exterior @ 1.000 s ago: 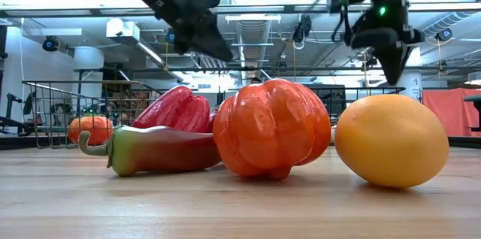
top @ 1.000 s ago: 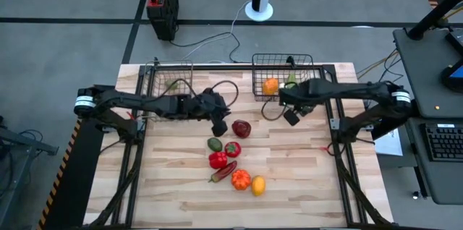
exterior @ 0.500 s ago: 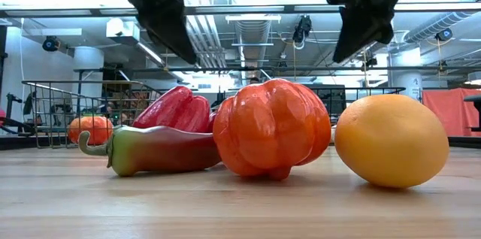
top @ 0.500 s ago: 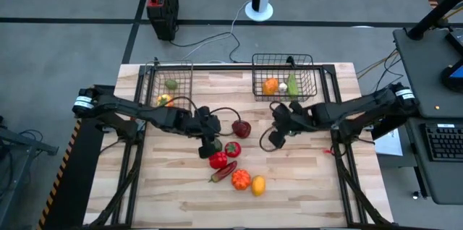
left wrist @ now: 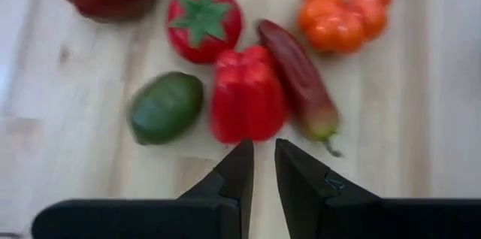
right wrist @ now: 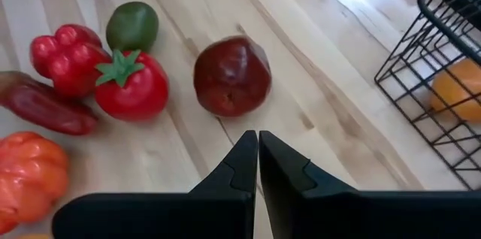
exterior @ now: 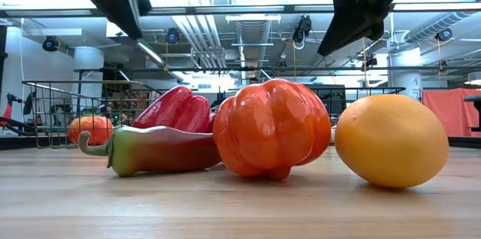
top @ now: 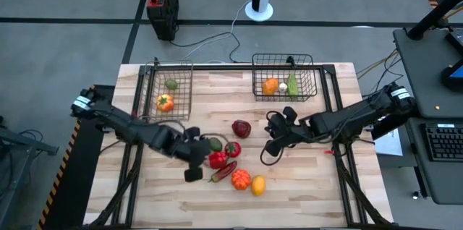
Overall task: Sort produce into baskets
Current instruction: Put the bell pepper into the black wire basket
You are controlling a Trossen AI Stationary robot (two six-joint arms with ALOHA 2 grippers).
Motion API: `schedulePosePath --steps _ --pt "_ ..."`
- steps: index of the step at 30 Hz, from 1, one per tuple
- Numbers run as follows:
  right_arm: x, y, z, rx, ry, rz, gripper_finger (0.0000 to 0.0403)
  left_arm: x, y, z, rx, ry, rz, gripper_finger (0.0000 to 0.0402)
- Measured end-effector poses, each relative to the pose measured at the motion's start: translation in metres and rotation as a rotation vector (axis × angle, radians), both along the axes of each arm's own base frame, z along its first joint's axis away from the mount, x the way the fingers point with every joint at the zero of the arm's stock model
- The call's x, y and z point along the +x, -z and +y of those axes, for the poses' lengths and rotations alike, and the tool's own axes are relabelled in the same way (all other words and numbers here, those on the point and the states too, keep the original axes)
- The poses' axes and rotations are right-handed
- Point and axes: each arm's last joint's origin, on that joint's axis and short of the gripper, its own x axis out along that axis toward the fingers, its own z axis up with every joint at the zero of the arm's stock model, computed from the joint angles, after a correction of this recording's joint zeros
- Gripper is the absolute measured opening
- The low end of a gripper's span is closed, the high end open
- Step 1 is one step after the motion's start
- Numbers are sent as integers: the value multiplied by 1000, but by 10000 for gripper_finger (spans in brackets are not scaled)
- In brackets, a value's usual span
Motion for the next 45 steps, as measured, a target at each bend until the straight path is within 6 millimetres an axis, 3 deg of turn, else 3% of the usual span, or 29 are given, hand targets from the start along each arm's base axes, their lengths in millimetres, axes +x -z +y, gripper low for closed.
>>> schedulePosePath --steps 6,13,22,45 --pt "1 -3 0 -12 -17 -2 9 -12 -1 -27 65 -37 -73 69" --pt "-5 -9 1 6 -53 9 9 -15 1 -29 76 -100 -98 162" --pt "-11 -15 0 -1 -53 -4 9 -14 24 -36 63 -57 -202 258" --pt "-8 -9 0 -24 -46 -27 9 -7 91 -24 140 -116 -408 271"
